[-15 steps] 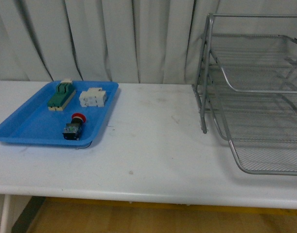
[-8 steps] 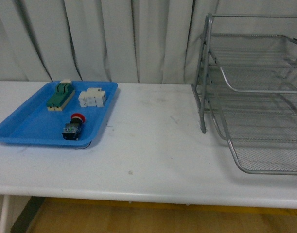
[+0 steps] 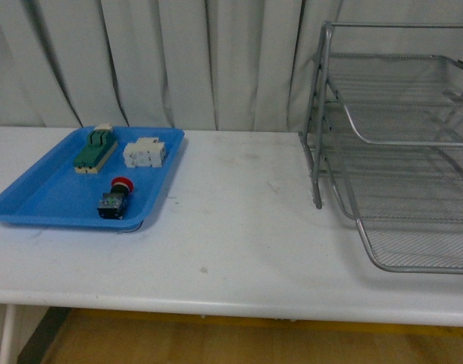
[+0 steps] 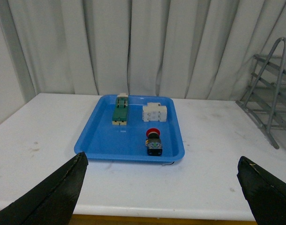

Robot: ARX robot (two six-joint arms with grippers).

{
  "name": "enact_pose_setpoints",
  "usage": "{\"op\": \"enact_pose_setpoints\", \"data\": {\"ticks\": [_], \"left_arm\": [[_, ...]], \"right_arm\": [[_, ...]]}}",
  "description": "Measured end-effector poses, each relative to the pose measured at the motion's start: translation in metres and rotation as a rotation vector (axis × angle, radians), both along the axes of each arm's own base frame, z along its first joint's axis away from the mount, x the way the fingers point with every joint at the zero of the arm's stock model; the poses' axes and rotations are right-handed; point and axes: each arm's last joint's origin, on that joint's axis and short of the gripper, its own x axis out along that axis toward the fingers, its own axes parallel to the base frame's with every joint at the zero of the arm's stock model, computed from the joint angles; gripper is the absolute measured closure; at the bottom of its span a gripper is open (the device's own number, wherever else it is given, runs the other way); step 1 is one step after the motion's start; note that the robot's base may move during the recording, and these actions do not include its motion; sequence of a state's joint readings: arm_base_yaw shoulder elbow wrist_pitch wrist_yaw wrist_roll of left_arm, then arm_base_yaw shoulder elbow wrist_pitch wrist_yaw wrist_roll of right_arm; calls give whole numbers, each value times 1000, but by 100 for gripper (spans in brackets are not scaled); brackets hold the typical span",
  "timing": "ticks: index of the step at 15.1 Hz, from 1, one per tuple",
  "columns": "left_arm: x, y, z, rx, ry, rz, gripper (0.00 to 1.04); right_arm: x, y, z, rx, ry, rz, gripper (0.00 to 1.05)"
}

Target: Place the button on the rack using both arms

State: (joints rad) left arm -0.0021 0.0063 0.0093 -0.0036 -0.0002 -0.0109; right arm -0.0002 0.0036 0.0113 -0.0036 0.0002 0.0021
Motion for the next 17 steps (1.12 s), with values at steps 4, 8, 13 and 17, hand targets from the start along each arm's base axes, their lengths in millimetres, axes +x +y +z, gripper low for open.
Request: {"op": "enact_pose_setpoints", "data": {"ticks": [4, 8, 13, 17], "left_arm": [[0, 0, 0, 0, 0, 0, 7], [0, 0, 0, 0, 0, 0, 7], [22, -5, 32, -238, 352, 106, 7], [128, -13, 65, -192, 293, 34, 7]], "right_arm": [[0, 0, 0, 0, 0, 0, 37], [0, 0, 0, 0, 0, 0, 7], [0, 0, 0, 0, 0, -2, 6], [0, 0, 0, 0, 0, 0, 6]]}}
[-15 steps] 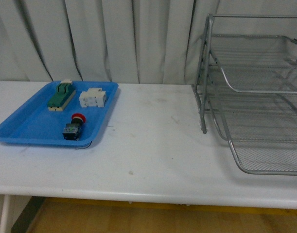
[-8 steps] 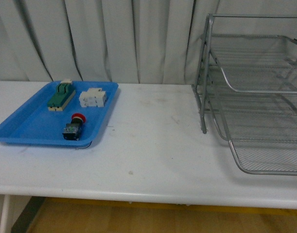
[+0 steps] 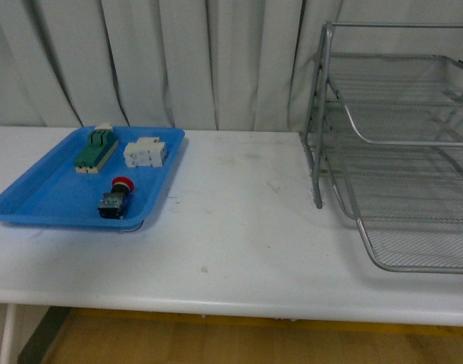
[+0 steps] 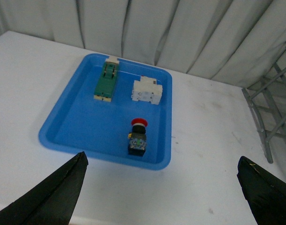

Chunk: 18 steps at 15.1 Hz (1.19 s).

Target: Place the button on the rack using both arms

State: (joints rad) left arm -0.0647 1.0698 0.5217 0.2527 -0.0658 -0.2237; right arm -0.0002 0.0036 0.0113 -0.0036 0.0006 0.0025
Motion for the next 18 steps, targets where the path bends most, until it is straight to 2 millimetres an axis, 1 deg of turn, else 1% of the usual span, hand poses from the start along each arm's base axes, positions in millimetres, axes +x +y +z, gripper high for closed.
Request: {"op": "enact_pose_setpoints", "data": {"ticks": [1, 2, 3, 4, 5, 6, 7, 8, 9, 11, 14, 18], "left_arm": [[32, -4, -3, 21, 34, -34, 7], [70, -11, -9, 58, 92, -51, 7], [107, -16, -22, 88, 163, -65, 7], [141, -21, -41, 130, 238, -64, 7], [170, -23, -64, 160, 316, -73, 7], [188, -25, -83, 175, 377, -83, 7], [202, -24, -99, 179, 422, -85, 7], [213, -20, -111, 195, 452, -72, 7], [220, -16, -117, 206, 476, -68, 7], [228, -8, -122, 186, 504, -77, 7], [234, -6, -135, 166, 540, -114, 7], [243, -7, -151, 200, 575, -159, 7]], "right_arm": [[0, 0, 0, 0, 0, 0, 6], [0, 0, 0, 0, 0, 0, 6], [0, 0, 0, 0, 0, 0, 6], [0, 0, 0, 0, 0, 0, 6], [0, 0, 0, 0, 0, 0, 6], [0, 0, 0, 0, 0, 0, 6], [0, 0, 0, 0, 0, 0, 6], [0, 0, 0, 0, 0, 0, 6], [0, 0, 0, 0, 0, 0, 6], [0, 0, 0, 0, 0, 0, 6], [0, 0, 0, 0, 0, 0, 6], [0, 0, 0, 0, 0, 0, 6]]}}
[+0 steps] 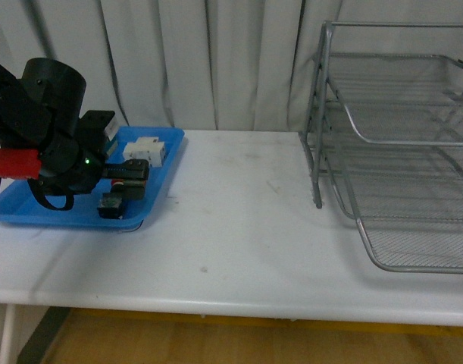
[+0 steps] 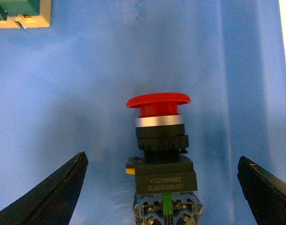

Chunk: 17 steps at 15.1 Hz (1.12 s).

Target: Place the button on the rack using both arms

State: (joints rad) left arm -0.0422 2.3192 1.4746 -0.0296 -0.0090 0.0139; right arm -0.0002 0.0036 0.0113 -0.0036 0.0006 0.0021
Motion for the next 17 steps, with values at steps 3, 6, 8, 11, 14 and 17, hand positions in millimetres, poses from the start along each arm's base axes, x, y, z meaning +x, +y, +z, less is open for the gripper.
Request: {"op": "enact_pose_setpoints", "data": {"ticks": [3, 6, 8, 11, 14, 17], "left_arm": [[2, 1, -17, 20, 48, -11, 7], [5, 1, -17, 11, 35, -19, 14], [5, 0, -17, 8, 37, -20, 36], [5, 2, -17, 7, 37, -16, 64], [4, 6, -6, -7, -14, -7, 69], [-33, 3, 70, -45, -227, -15, 69]], "right_arm": [[0, 0, 0, 0, 0, 0, 6], [0, 0, 0, 0, 0, 0, 6], [0, 0, 0, 0, 0, 0, 6], [0, 0, 0, 0, 0, 0, 6], [0, 0, 0, 0, 0, 0, 6], [0, 0, 0, 0, 0, 0, 6]]}}
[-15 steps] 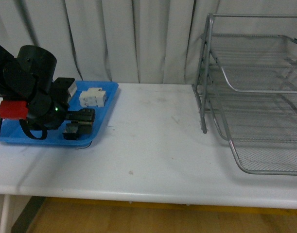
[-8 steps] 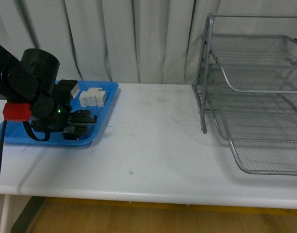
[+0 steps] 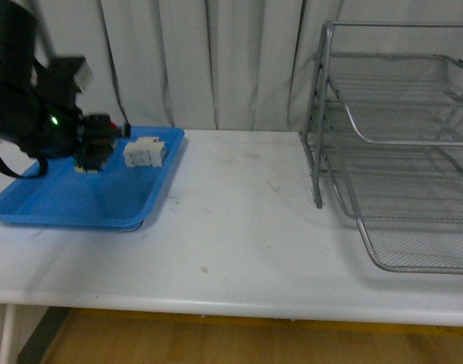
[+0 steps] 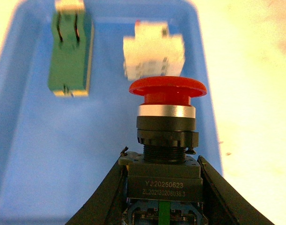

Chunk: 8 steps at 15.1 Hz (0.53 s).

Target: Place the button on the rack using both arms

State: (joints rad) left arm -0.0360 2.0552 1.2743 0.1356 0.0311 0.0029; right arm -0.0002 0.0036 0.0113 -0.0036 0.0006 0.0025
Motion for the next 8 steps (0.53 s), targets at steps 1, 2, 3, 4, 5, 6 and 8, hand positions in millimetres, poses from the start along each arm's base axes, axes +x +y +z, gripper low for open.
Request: {"op": "enact_pose_setpoints", "data": {"ticks": [1, 2, 3, 4, 5, 6, 8], "left_arm": [[-22, -4, 30, -8, -78, -13, 69], [-49, -7, 52, -15, -127, -25, 69], [-84, -10, 65, -27, -141, -34, 69], [-112, -11, 66, -39, -130, -42, 69], [-141, -9, 63, -53, -108, -31, 69], [-161, -5, 60, -55, -110, -8, 69], [-192, 3, 61, -68, -148, 34, 69]], "right_arm": [[0, 0, 0, 0, 0, 0, 6], [0, 0, 0, 0, 0, 0, 6], [0, 0, 0, 0, 0, 0, 6], [0, 0, 0, 0, 0, 0, 6], [0, 0, 0, 0, 0, 0, 6], [0, 0, 0, 0, 0, 0, 6], [0, 0, 0, 0, 0, 0, 6]]}}
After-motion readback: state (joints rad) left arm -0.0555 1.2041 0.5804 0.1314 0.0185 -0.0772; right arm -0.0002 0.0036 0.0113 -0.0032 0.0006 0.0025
